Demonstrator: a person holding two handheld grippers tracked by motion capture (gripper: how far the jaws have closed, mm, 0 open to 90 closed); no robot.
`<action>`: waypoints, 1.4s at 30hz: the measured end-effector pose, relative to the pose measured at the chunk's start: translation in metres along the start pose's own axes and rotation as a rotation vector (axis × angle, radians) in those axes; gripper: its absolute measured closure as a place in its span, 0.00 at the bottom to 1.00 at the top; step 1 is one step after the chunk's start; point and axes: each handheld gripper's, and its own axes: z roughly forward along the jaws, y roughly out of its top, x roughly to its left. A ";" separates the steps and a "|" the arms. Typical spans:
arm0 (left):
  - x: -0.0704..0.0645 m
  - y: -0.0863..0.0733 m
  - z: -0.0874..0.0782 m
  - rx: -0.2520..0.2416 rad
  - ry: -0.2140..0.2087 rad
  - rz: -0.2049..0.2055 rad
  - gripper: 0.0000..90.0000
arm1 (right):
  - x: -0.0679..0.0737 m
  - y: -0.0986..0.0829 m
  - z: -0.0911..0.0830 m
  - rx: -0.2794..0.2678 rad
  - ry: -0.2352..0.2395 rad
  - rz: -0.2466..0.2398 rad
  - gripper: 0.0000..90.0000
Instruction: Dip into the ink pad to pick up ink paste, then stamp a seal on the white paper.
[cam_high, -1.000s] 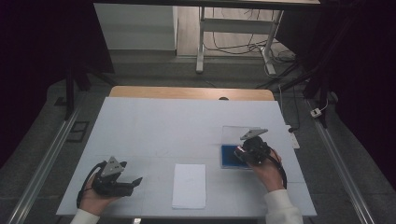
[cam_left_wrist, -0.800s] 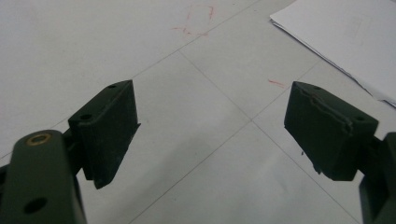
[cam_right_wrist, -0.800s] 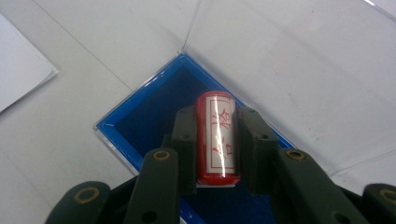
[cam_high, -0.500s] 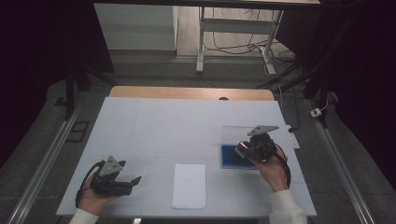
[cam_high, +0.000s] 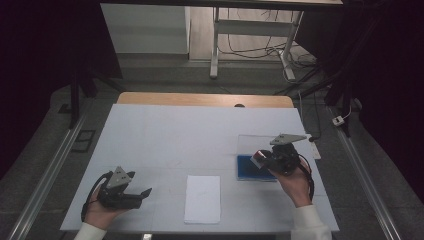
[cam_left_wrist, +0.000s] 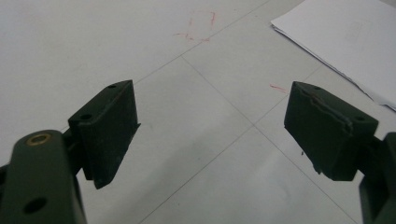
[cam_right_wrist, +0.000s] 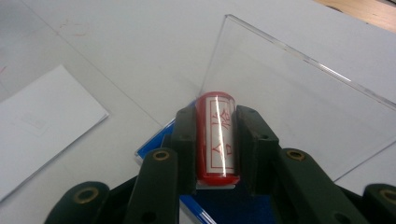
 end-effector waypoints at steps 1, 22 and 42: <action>0.000 0.000 0.000 -0.001 0.000 0.000 0.20 | 0.001 0.000 0.000 0.004 -0.002 -0.004 0.78; -0.001 -0.001 -0.001 -0.005 -0.003 -0.006 0.20 | 0.029 0.010 0.007 0.006 0.058 -0.070 0.78; -0.005 0.001 -0.002 -0.007 0.001 0.001 0.20 | 0.062 0.013 0.016 0.019 0.135 -0.144 0.78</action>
